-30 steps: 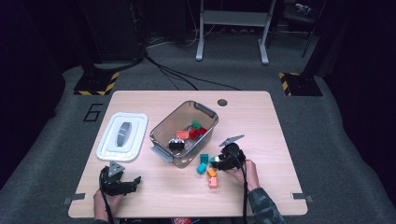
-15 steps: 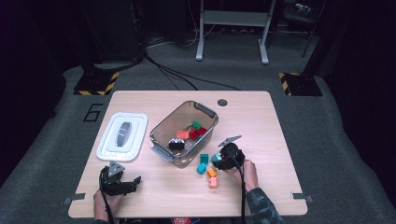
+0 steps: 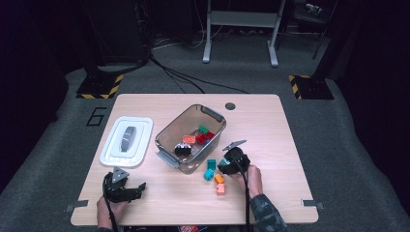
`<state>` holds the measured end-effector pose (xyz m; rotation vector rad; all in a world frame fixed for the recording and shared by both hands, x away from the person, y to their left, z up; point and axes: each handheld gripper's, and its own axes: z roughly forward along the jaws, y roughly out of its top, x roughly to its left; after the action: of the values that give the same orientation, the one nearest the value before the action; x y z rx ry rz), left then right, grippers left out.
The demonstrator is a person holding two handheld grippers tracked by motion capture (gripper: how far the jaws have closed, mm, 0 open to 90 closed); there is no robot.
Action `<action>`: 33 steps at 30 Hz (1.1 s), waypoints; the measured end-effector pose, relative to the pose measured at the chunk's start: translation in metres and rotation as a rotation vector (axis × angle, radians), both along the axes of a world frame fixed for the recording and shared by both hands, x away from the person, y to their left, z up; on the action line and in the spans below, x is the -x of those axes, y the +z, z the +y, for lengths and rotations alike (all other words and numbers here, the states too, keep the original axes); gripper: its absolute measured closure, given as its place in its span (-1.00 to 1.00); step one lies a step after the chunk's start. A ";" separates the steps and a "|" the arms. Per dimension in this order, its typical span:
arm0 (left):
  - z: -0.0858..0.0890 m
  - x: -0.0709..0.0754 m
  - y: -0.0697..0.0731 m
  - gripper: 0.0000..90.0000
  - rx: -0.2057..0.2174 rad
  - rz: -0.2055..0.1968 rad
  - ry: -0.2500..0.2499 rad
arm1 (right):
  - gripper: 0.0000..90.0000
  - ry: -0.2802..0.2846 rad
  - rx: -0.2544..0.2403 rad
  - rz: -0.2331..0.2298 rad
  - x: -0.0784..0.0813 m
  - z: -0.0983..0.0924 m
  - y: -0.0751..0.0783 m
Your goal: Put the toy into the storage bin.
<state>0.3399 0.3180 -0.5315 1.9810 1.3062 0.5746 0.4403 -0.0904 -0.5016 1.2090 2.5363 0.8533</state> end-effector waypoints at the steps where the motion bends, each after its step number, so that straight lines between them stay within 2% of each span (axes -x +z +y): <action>1: 0.000 0.000 0.000 -0.73 0.000 0.000 0.000 | 0.25 -0.001 -0.002 -0.002 0.000 0.000 0.000; 11: 0.000 0.000 0.000 -0.73 -0.002 0.003 -0.003 | 0.27 0.006 0.020 0.003 -0.003 0.003 0.001; 17: 0.000 0.000 0.000 -0.73 -0.002 0.005 -0.004 | 0.31 0.003 -0.008 0.020 -0.005 -0.002 0.002; 22: 0.000 0.000 0.000 -0.73 -0.002 0.003 -0.003 | 0.31 -0.007 -0.024 0.008 -0.005 -0.006 0.004; 30: 0.000 0.000 0.000 -0.73 -0.003 0.003 -0.001 | 0.31 -0.011 -0.071 -0.016 -0.008 -0.016 0.024; 33: 0.000 0.000 0.000 -0.73 -0.004 0.002 0.000 | 0.31 -0.004 -0.063 -0.025 -0.009 -0.020 0.031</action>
<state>0.3397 0.3182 -0.5312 1.9855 1.3070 0.5755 0.4494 -0.1101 -0.4711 1.2136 2.5037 0.9477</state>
